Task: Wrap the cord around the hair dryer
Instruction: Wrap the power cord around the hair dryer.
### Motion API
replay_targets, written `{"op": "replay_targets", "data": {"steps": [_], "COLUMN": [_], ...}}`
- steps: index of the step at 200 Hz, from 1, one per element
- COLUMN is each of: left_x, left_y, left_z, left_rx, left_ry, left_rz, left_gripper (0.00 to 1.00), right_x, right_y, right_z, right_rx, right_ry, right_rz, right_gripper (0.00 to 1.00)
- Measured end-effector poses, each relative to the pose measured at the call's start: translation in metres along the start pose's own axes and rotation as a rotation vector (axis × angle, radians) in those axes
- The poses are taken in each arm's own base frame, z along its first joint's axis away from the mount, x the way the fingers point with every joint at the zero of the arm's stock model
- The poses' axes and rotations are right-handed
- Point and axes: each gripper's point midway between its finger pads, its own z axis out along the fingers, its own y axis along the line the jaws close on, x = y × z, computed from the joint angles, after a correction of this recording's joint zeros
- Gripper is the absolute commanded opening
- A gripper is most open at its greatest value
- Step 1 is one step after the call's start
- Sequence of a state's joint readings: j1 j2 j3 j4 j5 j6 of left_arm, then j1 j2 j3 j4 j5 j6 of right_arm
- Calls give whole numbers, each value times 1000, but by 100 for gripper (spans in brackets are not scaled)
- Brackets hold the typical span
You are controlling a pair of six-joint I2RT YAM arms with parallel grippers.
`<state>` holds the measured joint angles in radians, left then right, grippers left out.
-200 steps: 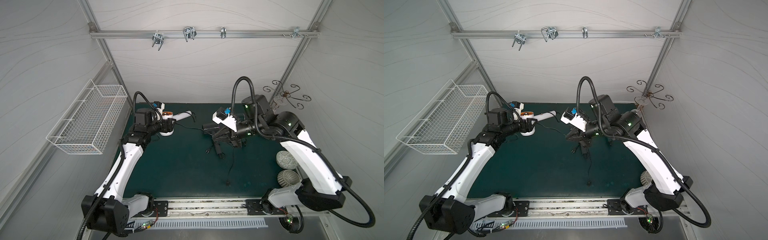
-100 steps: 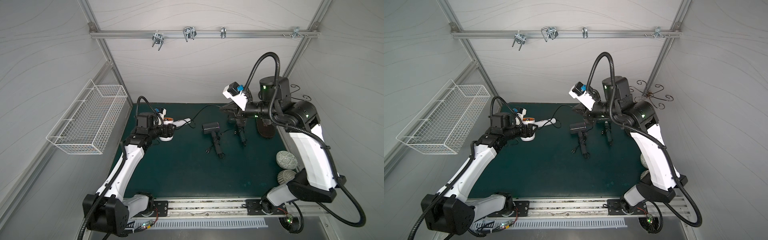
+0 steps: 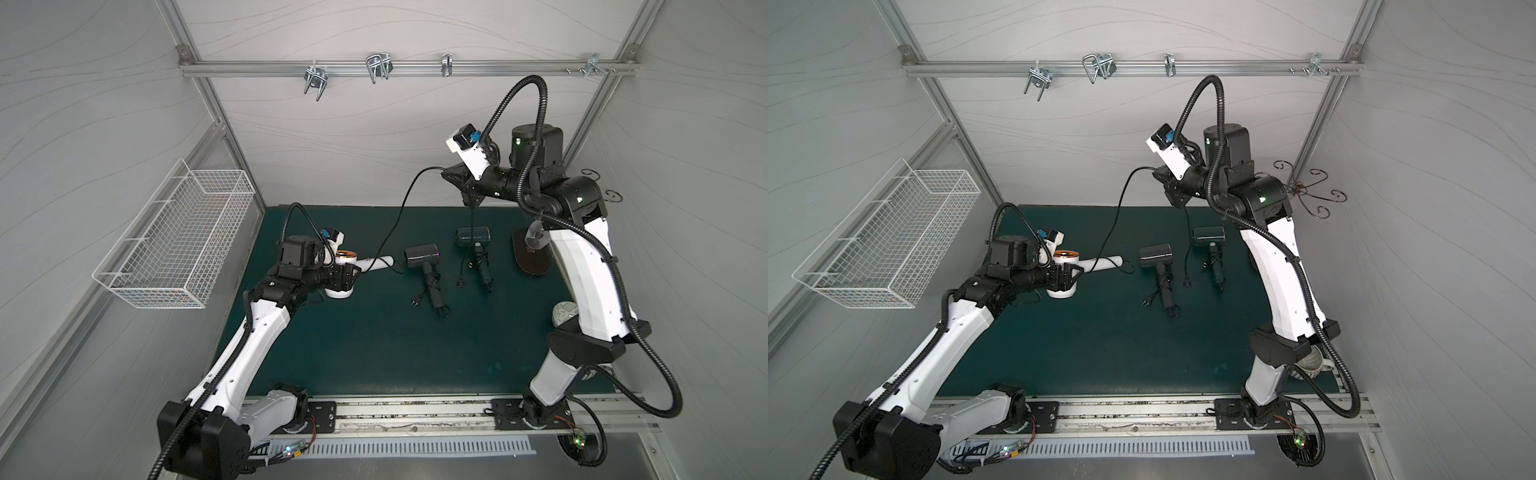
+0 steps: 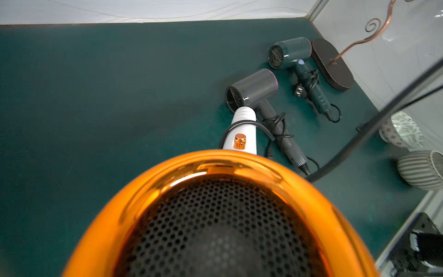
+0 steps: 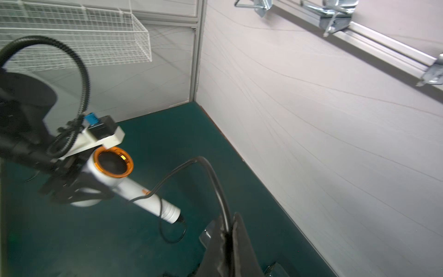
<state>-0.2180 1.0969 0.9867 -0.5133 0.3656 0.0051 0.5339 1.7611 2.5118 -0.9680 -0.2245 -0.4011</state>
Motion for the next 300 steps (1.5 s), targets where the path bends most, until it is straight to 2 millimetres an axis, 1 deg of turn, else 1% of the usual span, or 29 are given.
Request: {"op": "replay_targets", "data": {"steps": [18,43,61,90,105,126,144,159,180,211,228,241,257,268,300], "left_x": [7,16,21,26,23,13,0,-14,-32,-58,-73,-83,-96,-104,-123], "left_y": [-18,-47,-66,-98,-115,-141,-159,-171,-180,-191,-194,-195,-190,-186,-177], "left_z": [-1,-2,-2,-4,-6,-11,-21,-31,-44,-66,-75,-81,-85,-88,-96], "left_rx": [55,149,216,323,382,470,541,589,625,660,675,688,691,688,685], "left_ry": [25,68,84,112,120,112,81,41,-22,-118,-174,-216,-259,-287,-356], "left_rz": [23,49,68,89,103,124,130,135,145,162,169,167,148,136,111], "left_gripper": [0,0,0,0,0,0,0,0,0,0,0,0,0,0,0], "right_x": [-3,-5,-4,-2,-2,1,6,15,39,87,112,128,140,141,133], "right_y": [-16,-29,-31,-28,-26,-23,-20,-16,-10,9,21,29,29,28,26], "right_z": [5,12,17,22,24,28,34,41,56,78,82,78,67,57,31], "right_rx": [35,61,58,35,23,4,-22,-56,-108,-215,-277,-319,-340,-347,-363], "right_ry": [-19,-37,-41,-42,-46,-43,-38,-23,26,123,171,192,196,182,110], "right_rz": [-2,-5,-5,-3,-3,0,6,20,59,131,194,251,318,347,405], "right_gripper": [0,0,0,0,0,0,0,0,0,0,0,0,0,0,0]}}
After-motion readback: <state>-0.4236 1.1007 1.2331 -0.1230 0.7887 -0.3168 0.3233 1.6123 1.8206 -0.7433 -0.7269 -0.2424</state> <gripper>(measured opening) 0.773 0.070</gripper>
